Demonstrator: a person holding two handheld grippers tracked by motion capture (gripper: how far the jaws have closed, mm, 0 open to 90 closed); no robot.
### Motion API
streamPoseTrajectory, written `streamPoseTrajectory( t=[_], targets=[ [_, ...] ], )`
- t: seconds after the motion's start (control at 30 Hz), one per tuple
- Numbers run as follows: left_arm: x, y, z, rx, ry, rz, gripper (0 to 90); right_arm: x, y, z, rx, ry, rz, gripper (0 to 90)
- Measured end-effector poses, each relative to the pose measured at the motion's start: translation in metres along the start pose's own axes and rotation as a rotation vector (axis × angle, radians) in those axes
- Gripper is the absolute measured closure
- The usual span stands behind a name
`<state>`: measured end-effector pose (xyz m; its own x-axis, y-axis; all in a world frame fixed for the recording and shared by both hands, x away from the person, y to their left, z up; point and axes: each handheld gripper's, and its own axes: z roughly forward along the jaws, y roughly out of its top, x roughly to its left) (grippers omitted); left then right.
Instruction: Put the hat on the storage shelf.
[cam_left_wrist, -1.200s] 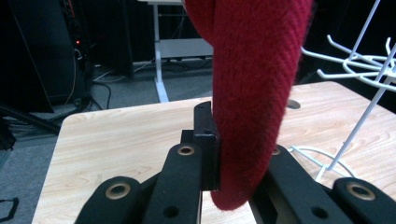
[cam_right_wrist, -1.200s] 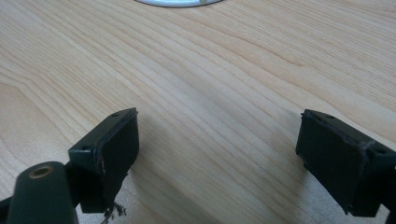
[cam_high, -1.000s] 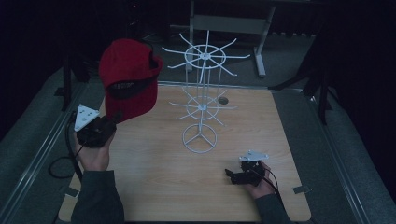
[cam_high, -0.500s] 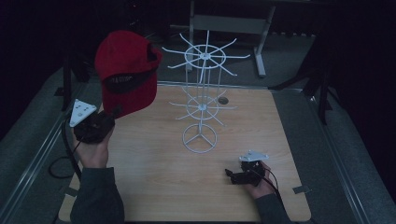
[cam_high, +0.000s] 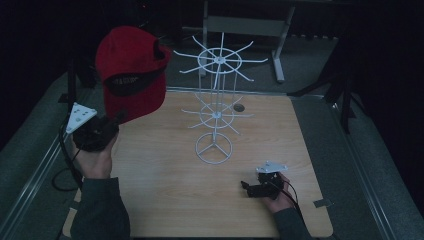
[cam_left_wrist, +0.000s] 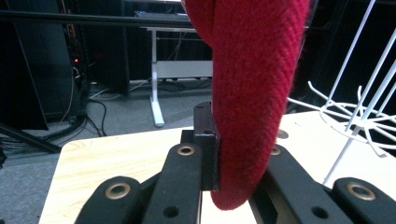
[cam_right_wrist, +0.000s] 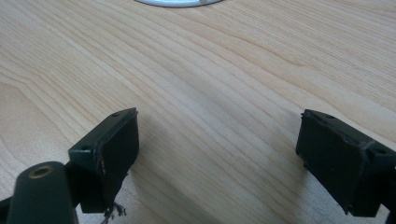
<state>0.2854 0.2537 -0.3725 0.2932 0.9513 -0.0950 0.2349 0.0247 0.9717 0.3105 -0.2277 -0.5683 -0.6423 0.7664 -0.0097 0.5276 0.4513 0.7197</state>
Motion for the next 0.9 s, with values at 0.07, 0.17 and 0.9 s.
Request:
streamPoseTrajectory(
  t=[0.07, 0.17, 0.9],
  targets=[
    [-0.0001, 0.0012, -0.0003, -0.004, -0.003, -0.004, 86.0, 0.0000, 0.0000, 0.0000, 0.000, 0.000, 0.000, 13.1],
    [-0.0008, 0.0029, -0.0003, -0.011, -0.008, -0.011, 86.0, -0.0001, 0.0000, 0.0000, -0.001, 0.000, -0.002, 13.1],
    [-0.0065, 0.0084, -0.0025, -0.032, -0.040, -0.028, 85.9, -0.0001, 0.0000, 0.0001, -0.001, 0.000, -0.002, 13.1]
  ],
)
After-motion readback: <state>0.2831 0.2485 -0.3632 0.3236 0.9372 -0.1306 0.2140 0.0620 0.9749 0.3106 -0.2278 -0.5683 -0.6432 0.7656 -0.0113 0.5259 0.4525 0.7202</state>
